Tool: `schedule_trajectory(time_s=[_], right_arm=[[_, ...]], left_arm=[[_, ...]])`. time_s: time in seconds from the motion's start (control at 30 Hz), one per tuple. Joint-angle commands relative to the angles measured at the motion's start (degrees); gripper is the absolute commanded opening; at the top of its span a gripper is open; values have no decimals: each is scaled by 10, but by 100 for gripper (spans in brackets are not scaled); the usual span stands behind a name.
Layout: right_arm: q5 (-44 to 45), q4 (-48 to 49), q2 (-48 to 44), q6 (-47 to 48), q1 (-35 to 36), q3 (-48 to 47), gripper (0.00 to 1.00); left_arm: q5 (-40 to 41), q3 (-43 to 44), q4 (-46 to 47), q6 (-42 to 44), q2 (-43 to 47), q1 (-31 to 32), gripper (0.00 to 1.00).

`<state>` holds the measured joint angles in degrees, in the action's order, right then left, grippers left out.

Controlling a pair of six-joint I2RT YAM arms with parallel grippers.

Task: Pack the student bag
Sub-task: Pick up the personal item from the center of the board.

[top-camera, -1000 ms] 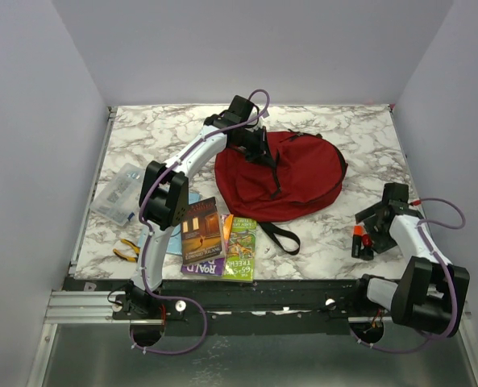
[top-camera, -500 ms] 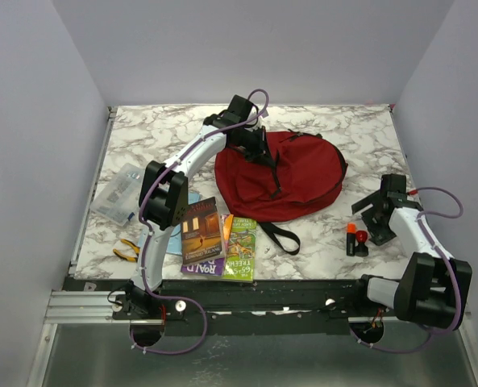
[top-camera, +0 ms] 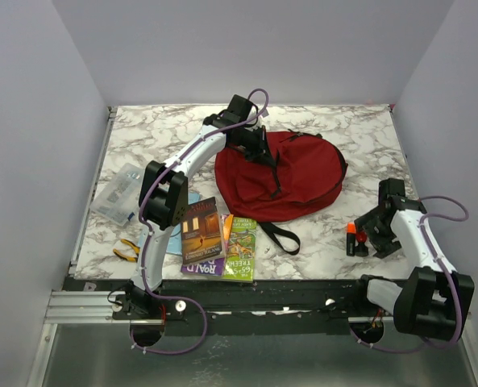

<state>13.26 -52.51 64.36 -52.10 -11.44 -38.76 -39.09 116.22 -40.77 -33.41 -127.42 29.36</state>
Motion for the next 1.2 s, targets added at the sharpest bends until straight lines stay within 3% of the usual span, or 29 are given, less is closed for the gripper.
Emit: schedule_trajectory(time_s=[0.0, 0.1, 0.13, 0.57, 0.63, 0.73, 0.87, 1.03, 1.17], right_arm=[[24, -47, 46, -2, 18, -23, 81], [8, -21, 57, 12, 19, -10, 62], [4, -17, 60, 15, 19, -7, 61], [19, 62, 116, -1, 23, 5, 51], [28, 62, 118, -8, 22, 6, 43], [45, 48, 98, -22, 22, 8, 17], [49, 15, 31, -19, 23, -13, 1], [16, 36, 7, 56, 25, -88, 1], [-151, 136, 27, 182, 37, -128, 1]], left_arm=[[-32, -2, 6, -3, 27, 1, 0], [-29, -4, 6, -2, 30, 1, 0], [-29, -4, 6, -2, 30, 1, 0], [-32, -5, 7, -3, 32, 1, 0], [-33, -6, 7, -3, 33, 1, 0], [-33, -4, 8, -3, 36, 0, 0], [-32, -5, 8, -3, 32, -4, 0], [-33, -2, 7, -3, 24, -13, 0], [-20, -5, 7, 4, 23, -15, 0]])
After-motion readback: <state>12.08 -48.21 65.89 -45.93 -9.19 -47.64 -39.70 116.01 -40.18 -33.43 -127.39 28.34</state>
